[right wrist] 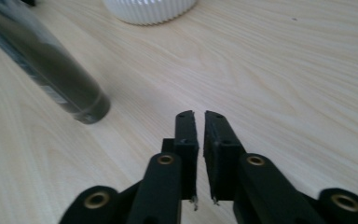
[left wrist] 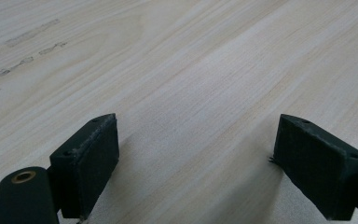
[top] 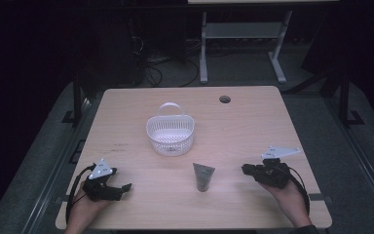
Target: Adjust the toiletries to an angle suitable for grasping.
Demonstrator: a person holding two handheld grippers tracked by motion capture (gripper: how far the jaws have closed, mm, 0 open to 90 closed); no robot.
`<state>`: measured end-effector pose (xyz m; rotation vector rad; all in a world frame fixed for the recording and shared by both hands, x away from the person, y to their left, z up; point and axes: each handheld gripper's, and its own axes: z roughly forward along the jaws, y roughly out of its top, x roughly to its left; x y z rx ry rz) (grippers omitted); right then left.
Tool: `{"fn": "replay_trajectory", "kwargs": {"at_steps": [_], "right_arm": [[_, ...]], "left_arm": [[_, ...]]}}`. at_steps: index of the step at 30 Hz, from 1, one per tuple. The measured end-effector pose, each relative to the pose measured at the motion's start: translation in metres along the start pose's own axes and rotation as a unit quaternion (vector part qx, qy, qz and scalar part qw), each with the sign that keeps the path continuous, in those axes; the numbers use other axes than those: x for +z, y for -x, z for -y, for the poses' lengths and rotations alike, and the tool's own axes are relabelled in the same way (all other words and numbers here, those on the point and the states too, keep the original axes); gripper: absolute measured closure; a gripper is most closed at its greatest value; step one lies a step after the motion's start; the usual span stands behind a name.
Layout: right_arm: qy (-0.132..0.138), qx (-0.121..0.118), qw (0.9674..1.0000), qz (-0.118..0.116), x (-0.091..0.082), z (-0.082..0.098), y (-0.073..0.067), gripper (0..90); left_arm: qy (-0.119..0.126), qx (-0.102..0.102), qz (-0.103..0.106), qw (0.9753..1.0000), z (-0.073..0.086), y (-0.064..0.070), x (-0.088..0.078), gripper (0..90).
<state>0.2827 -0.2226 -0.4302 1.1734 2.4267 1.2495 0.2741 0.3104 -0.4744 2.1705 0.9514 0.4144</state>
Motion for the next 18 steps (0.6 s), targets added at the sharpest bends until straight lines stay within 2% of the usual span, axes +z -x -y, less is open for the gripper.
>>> {"fn": "replay_trajectory", "kwargs": {"at_steps": [3,13,18], "right_arm": [[0.005,-0.008,0.9998,-0.016,-0.002,-0.004,-0.003,89.5],[0.020,-0.043,0.9975,-0.053,-0.006,-0.021,-0.017,89.7],[0.029,-0.061,0.9950,-0.073,-0.007,-0.033,-0.026,89.7]], "left_arm": [[0.001,-0.001,0.000,1.0000,0.000,0.000,0.000,13.2],[0.001,0.000,0.000,1.0000,0.000,0.000,0.000,13.1],[0.001,0.000,0.000,1.0000,0.000,0.000,0.000,13.2]]}}
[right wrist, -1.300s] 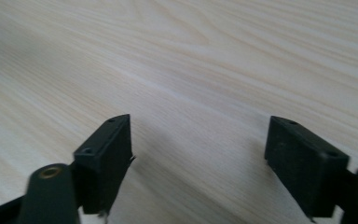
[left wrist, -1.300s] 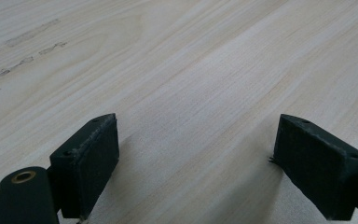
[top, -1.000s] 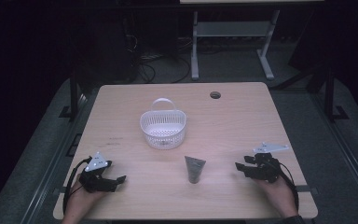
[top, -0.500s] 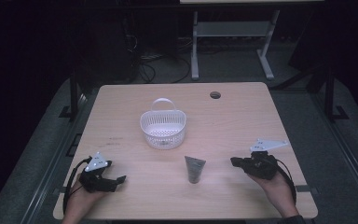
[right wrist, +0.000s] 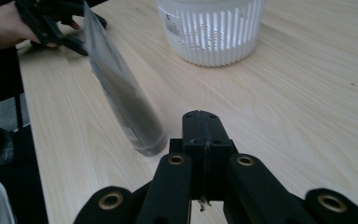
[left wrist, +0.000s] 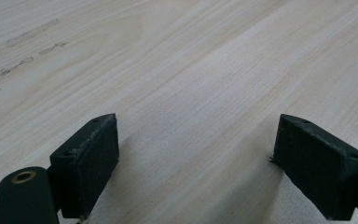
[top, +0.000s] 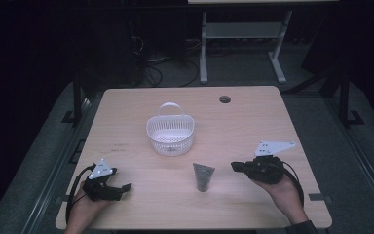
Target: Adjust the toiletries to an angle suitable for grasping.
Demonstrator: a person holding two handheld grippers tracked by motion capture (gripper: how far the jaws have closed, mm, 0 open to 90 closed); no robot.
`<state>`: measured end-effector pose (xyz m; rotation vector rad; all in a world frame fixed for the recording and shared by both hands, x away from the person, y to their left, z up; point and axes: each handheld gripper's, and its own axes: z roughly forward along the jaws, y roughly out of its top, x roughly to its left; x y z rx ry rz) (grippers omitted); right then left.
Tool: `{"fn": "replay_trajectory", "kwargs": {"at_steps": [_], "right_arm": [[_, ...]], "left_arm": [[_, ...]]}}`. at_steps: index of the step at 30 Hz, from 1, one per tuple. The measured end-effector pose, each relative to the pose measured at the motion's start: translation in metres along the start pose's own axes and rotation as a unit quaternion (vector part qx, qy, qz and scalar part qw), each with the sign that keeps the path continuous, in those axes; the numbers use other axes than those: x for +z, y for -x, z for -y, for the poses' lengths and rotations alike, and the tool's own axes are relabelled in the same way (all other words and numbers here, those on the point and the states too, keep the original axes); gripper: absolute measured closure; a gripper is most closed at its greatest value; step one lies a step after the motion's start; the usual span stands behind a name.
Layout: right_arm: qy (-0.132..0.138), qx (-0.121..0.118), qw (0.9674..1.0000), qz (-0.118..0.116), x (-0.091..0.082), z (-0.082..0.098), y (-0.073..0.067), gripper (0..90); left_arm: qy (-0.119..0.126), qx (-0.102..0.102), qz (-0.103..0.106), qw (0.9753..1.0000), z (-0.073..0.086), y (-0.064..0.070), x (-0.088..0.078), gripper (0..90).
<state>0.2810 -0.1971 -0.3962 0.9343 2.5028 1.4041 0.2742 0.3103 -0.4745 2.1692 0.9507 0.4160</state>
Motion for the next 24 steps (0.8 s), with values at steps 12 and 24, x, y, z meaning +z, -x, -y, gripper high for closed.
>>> {"fn": "replay_trajectory", "kwargs": {"at_steps": [12,24], "right_arm": [[0.008,-0.021,0.9992,-0.033,0.008,-0.016,-0.011,89.7],[0.006,-0.037,0.9972,-0.064,0.020,-0.025,-0.020,89.8]], "left_arm": [[0.000,0.000,0.000,1.0000,0.000,0.000,0.000,13.2],[0.000,-0.002,-0.001,1.0000,0.000,0.000,0.000,13.3]]}}
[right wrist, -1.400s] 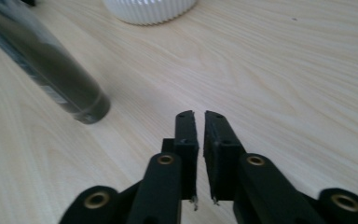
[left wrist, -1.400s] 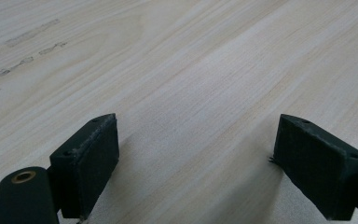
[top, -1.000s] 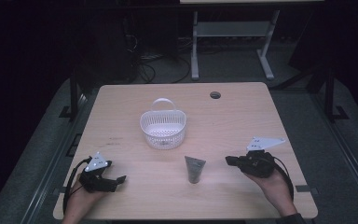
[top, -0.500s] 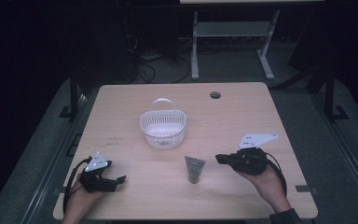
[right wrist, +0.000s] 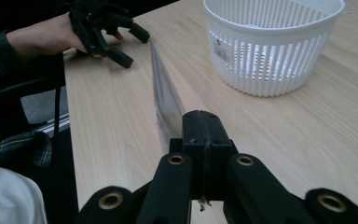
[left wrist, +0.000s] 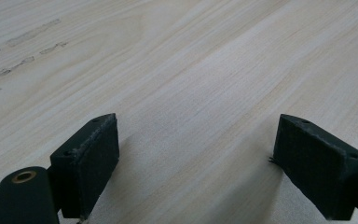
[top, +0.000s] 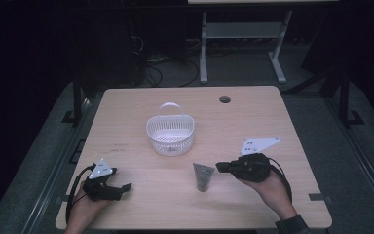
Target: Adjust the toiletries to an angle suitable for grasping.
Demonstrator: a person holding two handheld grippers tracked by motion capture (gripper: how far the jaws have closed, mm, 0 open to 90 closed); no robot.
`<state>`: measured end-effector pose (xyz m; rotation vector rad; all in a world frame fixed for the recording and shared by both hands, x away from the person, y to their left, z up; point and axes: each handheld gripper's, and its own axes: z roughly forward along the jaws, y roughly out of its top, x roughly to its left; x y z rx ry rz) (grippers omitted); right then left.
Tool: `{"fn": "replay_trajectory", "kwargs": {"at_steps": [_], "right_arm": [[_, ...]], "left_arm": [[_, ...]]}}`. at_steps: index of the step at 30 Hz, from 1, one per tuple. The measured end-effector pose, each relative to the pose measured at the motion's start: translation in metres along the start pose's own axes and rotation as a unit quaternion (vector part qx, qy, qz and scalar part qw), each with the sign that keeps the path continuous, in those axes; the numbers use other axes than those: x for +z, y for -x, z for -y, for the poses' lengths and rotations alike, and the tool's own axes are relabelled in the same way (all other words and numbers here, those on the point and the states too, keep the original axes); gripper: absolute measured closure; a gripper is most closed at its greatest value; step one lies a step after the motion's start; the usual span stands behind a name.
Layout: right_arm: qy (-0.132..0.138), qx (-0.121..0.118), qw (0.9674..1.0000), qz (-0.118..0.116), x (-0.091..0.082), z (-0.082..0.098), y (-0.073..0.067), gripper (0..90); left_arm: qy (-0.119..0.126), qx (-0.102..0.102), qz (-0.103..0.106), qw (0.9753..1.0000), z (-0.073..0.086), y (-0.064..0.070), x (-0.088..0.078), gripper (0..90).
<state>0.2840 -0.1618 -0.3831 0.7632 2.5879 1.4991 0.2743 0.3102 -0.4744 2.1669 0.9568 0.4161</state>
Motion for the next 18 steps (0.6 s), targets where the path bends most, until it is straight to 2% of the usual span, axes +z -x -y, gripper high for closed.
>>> {"fn": "replay_trajectory", "kwargs": {"at_steps": [18], "right_arm": [[-0.008,-0.010,0.9995,-0.029,0.0064,-0.0017,-0.0091,89.8]], "left_arm": [[0.001,0.000,-0.001,1.0000,0.0000,0.0000,0.0003,13.3]]}}
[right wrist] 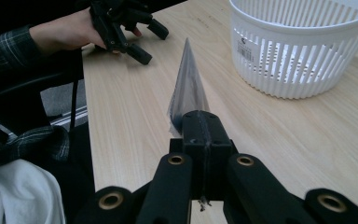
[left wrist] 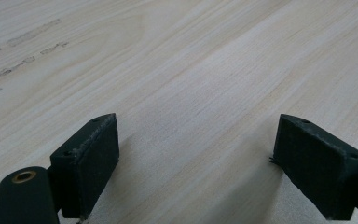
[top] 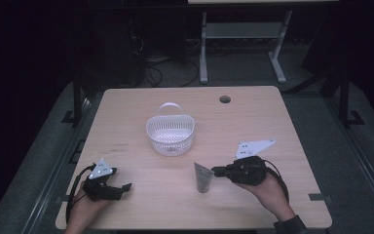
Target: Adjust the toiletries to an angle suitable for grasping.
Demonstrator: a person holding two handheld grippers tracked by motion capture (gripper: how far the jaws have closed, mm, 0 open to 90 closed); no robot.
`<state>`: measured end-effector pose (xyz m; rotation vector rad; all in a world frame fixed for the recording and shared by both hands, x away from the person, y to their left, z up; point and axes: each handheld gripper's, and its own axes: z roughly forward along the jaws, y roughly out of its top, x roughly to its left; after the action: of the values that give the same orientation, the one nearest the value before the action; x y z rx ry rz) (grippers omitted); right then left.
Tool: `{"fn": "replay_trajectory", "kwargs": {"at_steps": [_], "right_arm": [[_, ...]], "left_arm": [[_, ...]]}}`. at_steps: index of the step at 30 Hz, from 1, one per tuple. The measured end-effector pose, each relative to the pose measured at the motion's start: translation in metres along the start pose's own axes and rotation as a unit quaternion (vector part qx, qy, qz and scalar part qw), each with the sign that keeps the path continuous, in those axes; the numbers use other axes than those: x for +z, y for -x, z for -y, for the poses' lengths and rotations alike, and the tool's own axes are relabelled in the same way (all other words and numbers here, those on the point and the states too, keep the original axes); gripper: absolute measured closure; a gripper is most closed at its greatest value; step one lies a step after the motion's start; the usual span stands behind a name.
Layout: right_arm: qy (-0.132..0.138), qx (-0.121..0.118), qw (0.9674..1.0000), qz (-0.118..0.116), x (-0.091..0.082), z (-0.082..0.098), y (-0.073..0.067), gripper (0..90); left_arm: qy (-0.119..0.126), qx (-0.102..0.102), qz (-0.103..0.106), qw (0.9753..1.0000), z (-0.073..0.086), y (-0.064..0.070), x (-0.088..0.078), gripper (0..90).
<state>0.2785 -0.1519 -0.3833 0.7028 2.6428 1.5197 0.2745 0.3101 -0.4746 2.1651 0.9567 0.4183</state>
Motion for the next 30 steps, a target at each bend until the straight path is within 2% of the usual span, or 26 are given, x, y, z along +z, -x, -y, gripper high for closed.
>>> {"fn": "replay_trajectory", "kwargs": {"at_steps": [21,26,28,30], "right_arm": [[-0.008,-0.016,0.9991,-0.038,0.006,-0.003,-0.012,89.7],[-0.008,-0.016,0.9992,-0.035,0.006,-0.003,-0.012,89.7],[-0.007,-0.013,0.9995,-0.029,0.005,-0.002,-0.010,89.7],[-0.006,-0.007,0.9999,-0.012,0.004,0.001,-0.006,86.9]], "left_arm": [[-0.001,0.001,0.000,1.0000,0.000,0.000,0.000,13.3],[-0.001,0.001,0.000,1.0000,0.000,0.000,0.000,13.3],[-0.001,0.001,0.000,1.0000,0.000,0.000,0.000,13.3],[0.000,0.000,0.000,1.0000,0.000,0.000,0.000,13.3]]}}
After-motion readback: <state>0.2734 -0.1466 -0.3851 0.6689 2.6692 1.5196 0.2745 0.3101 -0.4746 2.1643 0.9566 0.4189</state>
